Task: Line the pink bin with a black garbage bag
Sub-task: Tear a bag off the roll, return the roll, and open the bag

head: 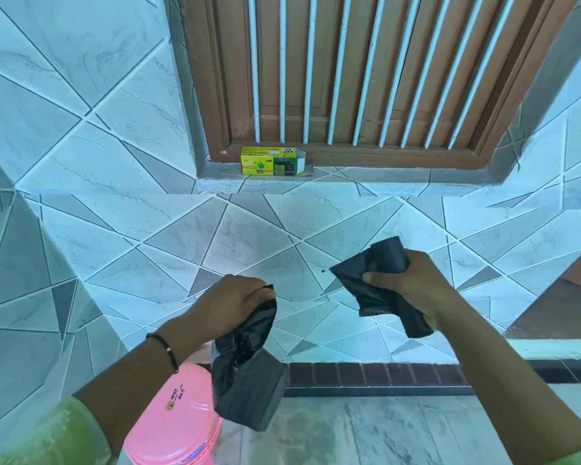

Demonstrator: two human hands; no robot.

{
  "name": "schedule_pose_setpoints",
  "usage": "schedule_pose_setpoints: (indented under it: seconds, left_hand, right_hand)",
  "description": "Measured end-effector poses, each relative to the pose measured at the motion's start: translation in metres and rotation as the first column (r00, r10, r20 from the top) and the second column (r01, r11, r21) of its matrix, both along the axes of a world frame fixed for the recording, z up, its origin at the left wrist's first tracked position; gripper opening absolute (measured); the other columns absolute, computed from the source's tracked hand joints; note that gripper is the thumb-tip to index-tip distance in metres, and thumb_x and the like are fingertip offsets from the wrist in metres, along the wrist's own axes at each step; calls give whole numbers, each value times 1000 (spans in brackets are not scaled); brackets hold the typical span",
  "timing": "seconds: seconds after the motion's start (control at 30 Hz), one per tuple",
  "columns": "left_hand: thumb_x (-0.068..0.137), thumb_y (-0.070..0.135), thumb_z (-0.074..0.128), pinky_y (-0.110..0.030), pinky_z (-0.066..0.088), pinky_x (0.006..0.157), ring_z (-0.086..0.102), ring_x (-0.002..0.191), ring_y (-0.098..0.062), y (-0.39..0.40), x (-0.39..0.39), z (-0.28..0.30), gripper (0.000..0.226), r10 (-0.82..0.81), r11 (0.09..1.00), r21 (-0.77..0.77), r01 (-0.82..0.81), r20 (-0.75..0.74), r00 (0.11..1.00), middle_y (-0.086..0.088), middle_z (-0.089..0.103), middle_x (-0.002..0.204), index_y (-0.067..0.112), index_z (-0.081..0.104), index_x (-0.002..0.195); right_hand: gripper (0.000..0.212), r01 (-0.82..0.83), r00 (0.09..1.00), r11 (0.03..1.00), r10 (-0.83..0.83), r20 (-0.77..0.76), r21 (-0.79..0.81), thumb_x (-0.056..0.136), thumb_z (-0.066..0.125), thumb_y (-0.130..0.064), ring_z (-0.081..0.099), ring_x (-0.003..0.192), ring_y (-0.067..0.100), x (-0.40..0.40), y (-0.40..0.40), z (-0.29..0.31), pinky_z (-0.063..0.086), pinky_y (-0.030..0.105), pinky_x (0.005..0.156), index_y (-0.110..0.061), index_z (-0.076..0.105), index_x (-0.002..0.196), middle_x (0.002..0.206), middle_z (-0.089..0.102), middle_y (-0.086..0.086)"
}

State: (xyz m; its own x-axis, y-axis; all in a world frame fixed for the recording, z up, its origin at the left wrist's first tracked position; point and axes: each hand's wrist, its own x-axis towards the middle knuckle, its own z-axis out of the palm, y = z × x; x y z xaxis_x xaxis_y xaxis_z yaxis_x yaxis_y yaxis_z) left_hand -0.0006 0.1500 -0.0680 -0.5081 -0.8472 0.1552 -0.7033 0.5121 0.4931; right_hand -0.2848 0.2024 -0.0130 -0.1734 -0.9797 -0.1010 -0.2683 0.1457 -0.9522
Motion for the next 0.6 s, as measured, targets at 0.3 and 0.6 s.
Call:
schedule_pose_setpoints:
  seconds: [0.3, 0.6]
  left_hand:
    - [81, 67, 44, -18, 40, 89, 60, 100, 6, 14, -45, 10, 47, 138, 930, 365, 44, -458, 878, 17, 71, 99, 30, 66, 102]
    - [88, 34, 58, -18, 50, 62, 66, 67, -12, 30, -71, 11, 30, 533, 683, 703, 198, -665, 524, 1, 74, 81, 8, 70, 97]
  right_hand:
    - [33, -32, 600, 998, -18, 800, 47, 76, 67, -24, 70, 83, 31, 60, -9, -12, 58, 41, 68, -6, 65, 103, 96, 72, 16]
    - [63, 112, 505, 993, -77, 860, 24, 63, 75, -39, 62, 103, 35, 93, -25, -22, 51, 49, 91, -4, 62, 114, 114, 65, 20]
